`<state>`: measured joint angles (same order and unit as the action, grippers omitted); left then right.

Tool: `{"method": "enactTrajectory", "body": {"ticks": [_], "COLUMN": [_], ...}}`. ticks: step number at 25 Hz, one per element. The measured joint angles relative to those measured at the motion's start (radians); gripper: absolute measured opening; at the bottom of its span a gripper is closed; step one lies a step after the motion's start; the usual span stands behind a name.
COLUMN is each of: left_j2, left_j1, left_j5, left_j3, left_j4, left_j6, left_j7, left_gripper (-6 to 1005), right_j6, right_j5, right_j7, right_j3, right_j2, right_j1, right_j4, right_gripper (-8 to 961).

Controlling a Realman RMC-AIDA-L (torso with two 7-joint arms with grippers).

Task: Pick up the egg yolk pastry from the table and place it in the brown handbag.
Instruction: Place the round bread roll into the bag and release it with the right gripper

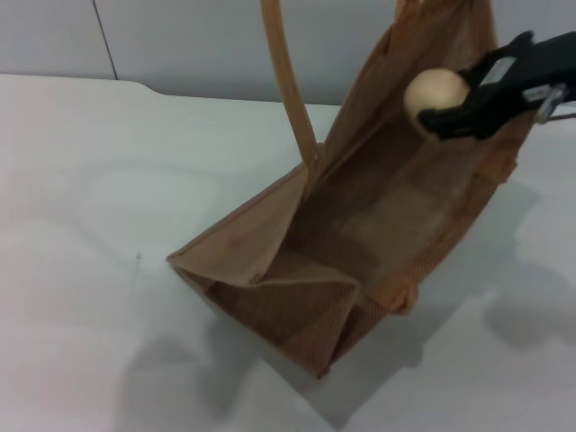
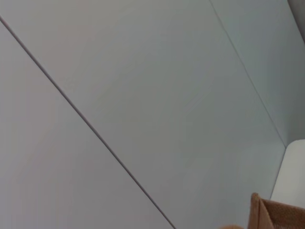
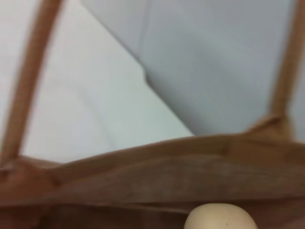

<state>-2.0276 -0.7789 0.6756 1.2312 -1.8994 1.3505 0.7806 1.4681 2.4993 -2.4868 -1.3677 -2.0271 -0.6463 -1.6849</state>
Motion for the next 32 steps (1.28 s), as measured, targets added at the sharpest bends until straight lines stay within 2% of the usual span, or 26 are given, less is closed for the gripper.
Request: {"method": "enactTrajectory", "body": {"ticks": [5, 14, 20, 28, 32], "left_j2": [0.000, 0.000, -0.001, -0.002, -0.002], "left_j1": [-0.002, -0.003, -0.003, 0.006, 0.020], "left_j5": [-0.004, -0.019, -0.016, -0.020, -0.060], "left_j3": [0.004, 0.005, 0.005, 0.003, 0.000], "left_j4": [-0.001, -0.001, -0.001, 0.000, 0.008], "left_j6": [-0.013, -0.016, -0.016, -0.017, -0.028], "left_j7": [0.001, 0.002, 0.002, 0.002, -0.002], "left_gripper": [108, 108, 109, 109, 109], "right_j6": [-0.003, -0.048, -0.089, -0.088, -0.071], "right_j5": [0.000, -0.001, -0.033, 0.011, 0.135], "right_j7": [0.012, 0.009, 0.008, -0.009, -0.057], "right_j3": [-0.078, -0.137, -0.145, -0.136, -0.114], "right_j2": [0.001, -0.001, -0.003, -0.001, 0.000], "right_j1": [-0.017, -0.044, -0.044, -0.032, 0.001], "right_j4": [0.031, 0.069, 0.070, 0.093, 0.116], "right_gripper": [554, 513, 713, 893, 891]}}
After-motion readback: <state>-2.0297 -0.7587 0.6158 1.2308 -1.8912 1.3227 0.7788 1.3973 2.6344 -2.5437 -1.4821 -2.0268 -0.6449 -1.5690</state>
